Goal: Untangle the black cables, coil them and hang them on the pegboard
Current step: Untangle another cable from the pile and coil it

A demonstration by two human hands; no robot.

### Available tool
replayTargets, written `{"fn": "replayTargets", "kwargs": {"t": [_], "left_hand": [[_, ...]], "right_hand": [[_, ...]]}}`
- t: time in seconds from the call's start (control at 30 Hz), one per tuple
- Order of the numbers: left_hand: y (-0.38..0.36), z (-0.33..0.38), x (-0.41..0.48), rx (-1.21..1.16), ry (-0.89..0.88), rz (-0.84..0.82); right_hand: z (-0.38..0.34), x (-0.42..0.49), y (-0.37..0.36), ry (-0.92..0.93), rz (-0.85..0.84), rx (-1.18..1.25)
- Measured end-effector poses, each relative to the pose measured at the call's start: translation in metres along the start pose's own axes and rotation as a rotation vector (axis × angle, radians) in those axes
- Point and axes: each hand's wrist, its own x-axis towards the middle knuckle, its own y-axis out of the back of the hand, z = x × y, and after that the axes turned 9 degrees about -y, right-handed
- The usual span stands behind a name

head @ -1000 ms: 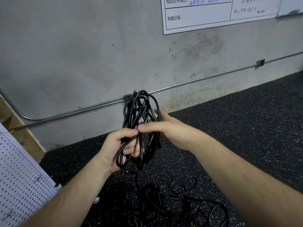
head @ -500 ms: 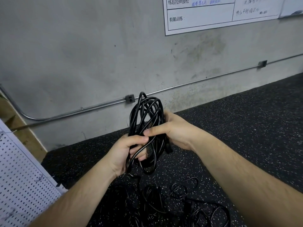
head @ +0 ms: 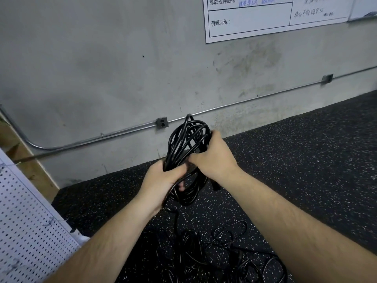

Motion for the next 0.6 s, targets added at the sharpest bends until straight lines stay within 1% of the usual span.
{"fn": "replayTargets", "kwargs": {"t": [0.1, 0.17, 0.27, 0.4, 0.53, 0.6], "left_hand": [[0.003, 0.000, 0.003, 0.192, -0.053, 0.073], [0.009, 0.001, 0.010, 0.244, -0.065, 0.116], [0.014, 0.003, 0.015, 0.290, -0.106, 0.155], [0.014, 0.001, 0.010, 0.406, -0.145, 0.064], [0.017, 0.004, 0.011, 0.464, -0.163, -0.045], [0.019, 0.004, 0.013, 0.510, -0.183, -0.080]], "right_hand": [[0.005, 0.005, 0.002, 0.057, 0.061, -0.037], [0.007, 0.009, 0.007, 0.096, 0.083, -0.014], [0.010, 0.010, 0.012, 0.162, 0.110, -0.068], [0.015, 0.003, 0.003, 0.214, 0.079, -0.144], [0.013, 0.000, 0.004, 0.355, 0.168, -0.351], [0.011, -0.004, 0.008, 0.449, 0.269, -0.553]]}}
